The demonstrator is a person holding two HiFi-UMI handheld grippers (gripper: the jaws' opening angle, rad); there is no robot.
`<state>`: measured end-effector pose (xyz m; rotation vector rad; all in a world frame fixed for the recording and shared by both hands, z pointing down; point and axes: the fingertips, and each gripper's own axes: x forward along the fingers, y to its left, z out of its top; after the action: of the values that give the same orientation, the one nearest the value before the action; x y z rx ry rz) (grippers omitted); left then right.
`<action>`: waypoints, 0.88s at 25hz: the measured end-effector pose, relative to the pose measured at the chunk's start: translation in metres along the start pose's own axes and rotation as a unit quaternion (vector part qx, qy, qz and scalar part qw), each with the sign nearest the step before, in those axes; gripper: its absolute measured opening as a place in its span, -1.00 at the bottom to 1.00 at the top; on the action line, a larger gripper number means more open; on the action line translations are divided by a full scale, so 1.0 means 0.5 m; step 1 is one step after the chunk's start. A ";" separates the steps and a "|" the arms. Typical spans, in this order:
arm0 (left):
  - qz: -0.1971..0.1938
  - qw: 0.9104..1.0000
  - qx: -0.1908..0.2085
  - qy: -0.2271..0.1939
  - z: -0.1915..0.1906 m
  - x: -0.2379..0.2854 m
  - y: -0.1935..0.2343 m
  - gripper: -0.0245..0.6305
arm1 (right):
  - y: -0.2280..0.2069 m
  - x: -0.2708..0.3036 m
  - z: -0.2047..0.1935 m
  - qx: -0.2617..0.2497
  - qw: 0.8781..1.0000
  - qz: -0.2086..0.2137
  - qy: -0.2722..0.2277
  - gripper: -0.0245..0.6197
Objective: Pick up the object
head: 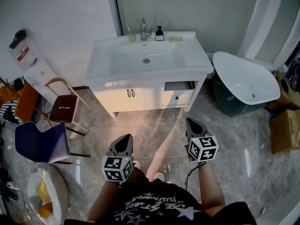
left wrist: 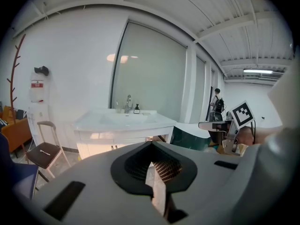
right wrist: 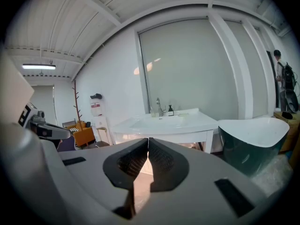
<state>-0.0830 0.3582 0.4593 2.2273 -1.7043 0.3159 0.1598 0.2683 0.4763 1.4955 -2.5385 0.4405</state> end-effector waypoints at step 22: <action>-0.023 0.999 -0.019 0.018 0.065 0.279 0.117 -0.88 | -0.129 0.226 0.016 0.031 0.998 -0.032 0.048 -0.01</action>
<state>-0.1033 0.2073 0.4863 2.2172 -1.6254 0.3082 0.1611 0.1429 0.5119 1.5334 -2.4163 0.5719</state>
